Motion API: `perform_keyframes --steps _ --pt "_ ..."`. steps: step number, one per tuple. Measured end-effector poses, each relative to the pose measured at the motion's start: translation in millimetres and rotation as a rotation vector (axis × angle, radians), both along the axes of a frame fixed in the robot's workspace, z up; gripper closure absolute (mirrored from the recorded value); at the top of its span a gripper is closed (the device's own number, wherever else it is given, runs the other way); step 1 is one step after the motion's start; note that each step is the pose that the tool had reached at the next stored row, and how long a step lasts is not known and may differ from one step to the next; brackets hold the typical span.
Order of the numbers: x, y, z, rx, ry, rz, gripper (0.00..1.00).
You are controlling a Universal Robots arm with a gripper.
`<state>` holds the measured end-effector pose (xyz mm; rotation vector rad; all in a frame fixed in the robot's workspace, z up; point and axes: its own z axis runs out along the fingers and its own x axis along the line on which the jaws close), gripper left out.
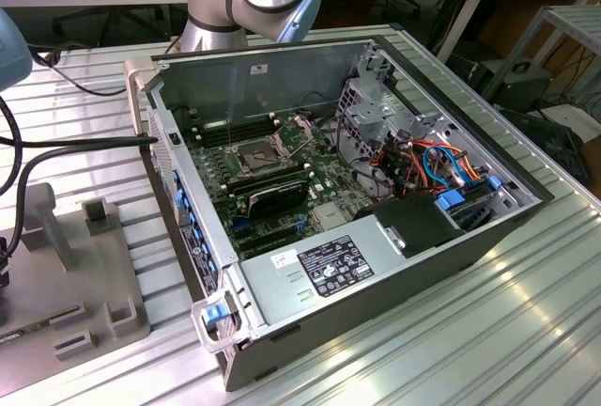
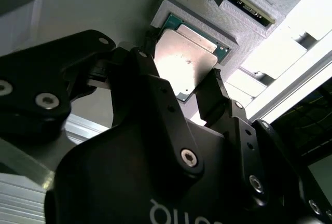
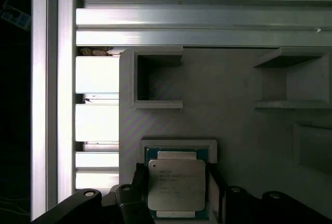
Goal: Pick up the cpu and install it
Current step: 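Pick up the cpu and move it towards the insertion slot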
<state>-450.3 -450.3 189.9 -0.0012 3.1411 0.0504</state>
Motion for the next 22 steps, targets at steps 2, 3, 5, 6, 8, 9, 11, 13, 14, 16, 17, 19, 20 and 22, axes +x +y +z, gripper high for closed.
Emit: perform_keyframes --steps 2,3,5,6,8,9,11,13,14,16,17,19,20,22 --pt "0.0 0.0 0.0 0.0000 0.0000 0.000 0.42" --pt "0.0 0.0 0.0 0.0000 0.0001 0.000 0.42" --pt "0.0 0.0 0.0 0.0000 0.0001 0.000 0.42" --pt "0.0 0.0 0.0 0.0000 0.0000 0.000 0.42" --pt "0.0 0.0 0.1 0.0000 0.0001 0.000 0.41" --pt "0.0 0.0 0.1 0.0000 0.0000 0.000 0.41" --pt "0.0 0.0 0.1 0.0000 0.0000 0.000 0.35" --pt "0.0 0.0 0.1 0.0000 0.0000 0.000 0.35" --pt "0.0 0.0 0.2 0.0000 0.0001 0.000 0.35" --pt "0.0 0.0 0.5 0.0000 0.0001 0.000 0.35" --pt "0.0 0.0 0.8 -0.0001 0.0001 0.000 0.35" --pt "0.0 0.0 0.8 0.0000 0.0001 0.000 0.35" --pt "0.0 0.0 0.8 0.0000 0.0000 0.000 0.35" --pt "0.0 0.0 0.8 0.0000 0.0000 0.000 0.35"
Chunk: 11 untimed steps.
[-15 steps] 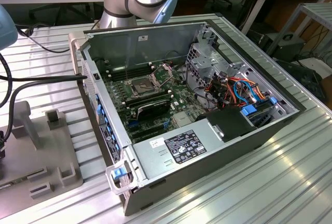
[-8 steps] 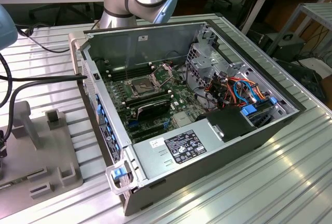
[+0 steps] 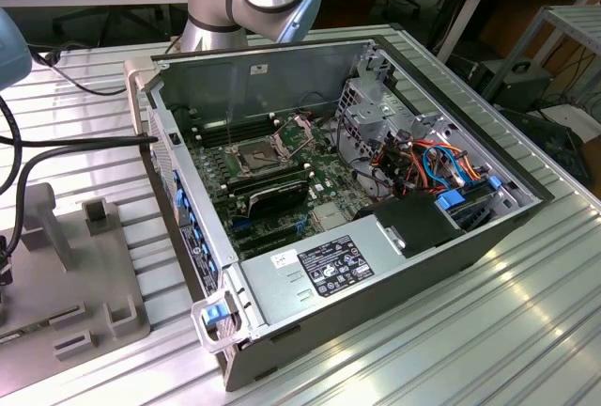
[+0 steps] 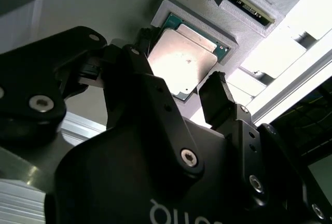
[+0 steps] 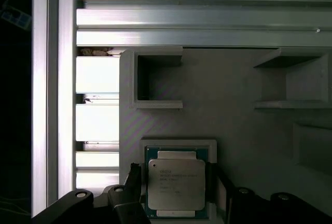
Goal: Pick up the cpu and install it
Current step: 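Pick up the cpu and move it towards the insertion slot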
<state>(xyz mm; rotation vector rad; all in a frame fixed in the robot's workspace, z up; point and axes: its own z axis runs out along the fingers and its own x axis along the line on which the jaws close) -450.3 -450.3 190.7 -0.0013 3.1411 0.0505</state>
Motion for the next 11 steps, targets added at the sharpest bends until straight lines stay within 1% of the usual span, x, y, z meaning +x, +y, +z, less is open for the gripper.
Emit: perform_keyframes --steps 4,5,6,11 --pt "0.0 0.0 0.1 -0.0001 0.0001 0.000 0.36" --pt "0.0 0.0 0.1 -0.0001 0.0001 0.000 0.43" --pt "0.0 0.0 0.1 -0.0001 0.0001 0.000 0.45" --pt "0.0 0.0 0.2 -0.0001 0.0000 0.000 0.45"
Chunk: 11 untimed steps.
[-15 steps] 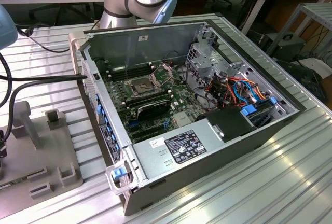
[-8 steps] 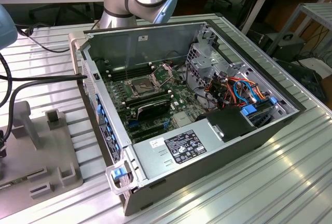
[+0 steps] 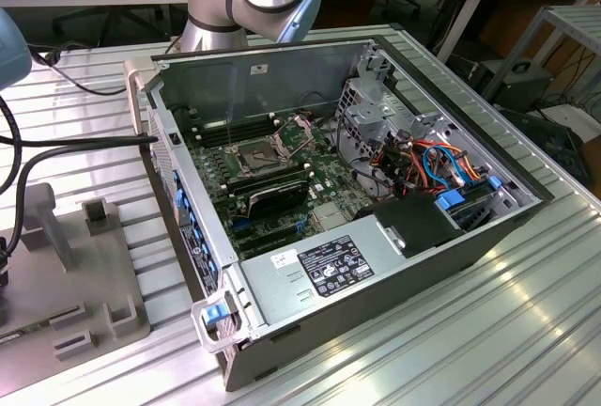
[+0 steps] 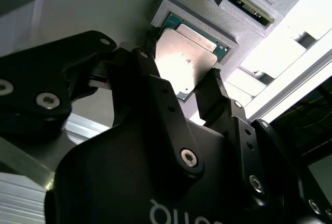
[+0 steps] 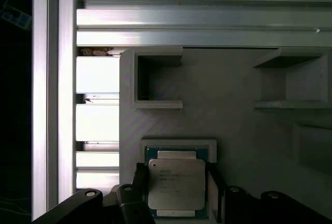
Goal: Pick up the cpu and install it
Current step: 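Pick up the cpu and move it towards the insertion slot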
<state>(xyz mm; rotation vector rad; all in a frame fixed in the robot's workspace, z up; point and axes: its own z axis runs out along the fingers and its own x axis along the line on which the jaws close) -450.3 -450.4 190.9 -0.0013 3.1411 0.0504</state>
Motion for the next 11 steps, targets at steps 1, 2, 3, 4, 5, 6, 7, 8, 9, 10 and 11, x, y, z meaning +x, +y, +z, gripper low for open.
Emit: perform_keyframes --steps 1,2,3,4,5,6,7,8,9,10,11 --pt "0.0 0.0 0.0 0.0001 0.0000 0.000 0.45" --pt "0.0 0.0 0.3 0.0000 0.0001 0.000 0.45" --pt "0.0 0.0 1.1 -0.0002 0.0003 0.000 0.45" --pt "-0.1 0.0 2.2 -0.0001 0.0002 0.000 0.45" --pt "0.0 0.0 3.3 -0.0001 0.0001 0.000 0.45" --pt "0.0 0.0 4.3 -0.0001 0.0001 0.000 0.45" --pt "0.0 0.0 6.3 0.0000 0.0001 0.000 0.45" --pt "0.0 0.0 7.5 0.0000 0.0001 0.000 0.45" --pt "0.0 0.0 8.9 0.0000 0.0000 0.000 0.45" --pt "0.0 0.0 11.4 0.0000 0.0000 0.000 0.45" --pt "0.0 0.0 12.9 0.0000 0.0000 0.000 0.45"
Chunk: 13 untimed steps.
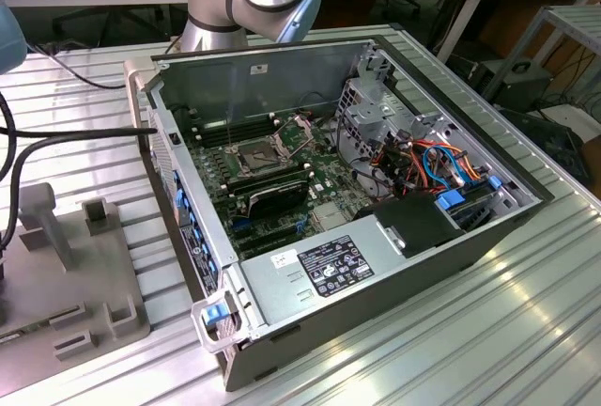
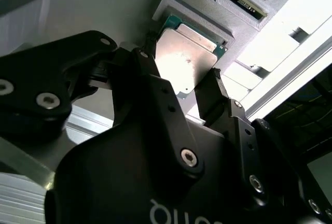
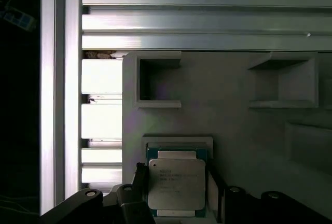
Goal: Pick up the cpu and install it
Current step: 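Pick up the cpu and move it towards the insertion slot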
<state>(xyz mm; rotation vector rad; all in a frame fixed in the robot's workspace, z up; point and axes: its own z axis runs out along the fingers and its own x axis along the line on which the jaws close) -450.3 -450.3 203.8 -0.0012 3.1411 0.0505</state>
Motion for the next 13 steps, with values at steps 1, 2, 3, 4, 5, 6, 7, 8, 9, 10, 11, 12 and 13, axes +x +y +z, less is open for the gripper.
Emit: perform_keyframes --steps 1,2,3,4,5,6,7,8,9,10,11,12,13 --pt "0.0 0.0 2.4 -0.0001 0.0000 0.000 0.45" --pt "0.0 0.0 4.4 0.0000 0.0000 0.000 0.45" --pt "0.0 0.0 6.5 0.0000 0.0000 0.000 0.45" --pt "0.0 0.0 10.6 0.0000 0.0000 0.000 0.45" --pt "0.0 0.0 12.9 -0.0001 0.0000 0.000 0.45" --pt "0.0 0.0 15.9 0.0000 0.0000 0.000 0.45" --pt "0.0 0.0 19.2 0.0000 0.0000 0.000 0.45" --pt "0.0 0.0 22.0 -0.0001 0.0001 0.000 0.45" --pt "0.0 0.0 25.6 0.0000 0.0000 0.000 0.45" --pt "0.0 0.0 28.1 -0.0001 0.0000 0.000 0.45" --pt "0.0 0.0 32.5 0.0000 0.0000 0.000 0.45" --pt "0.0 0.0 35.1 0.0000 0.0000 0.000 0.45" --pt "0.0 0.0 38.0 0.0000 0.0000 0.000 0.45"
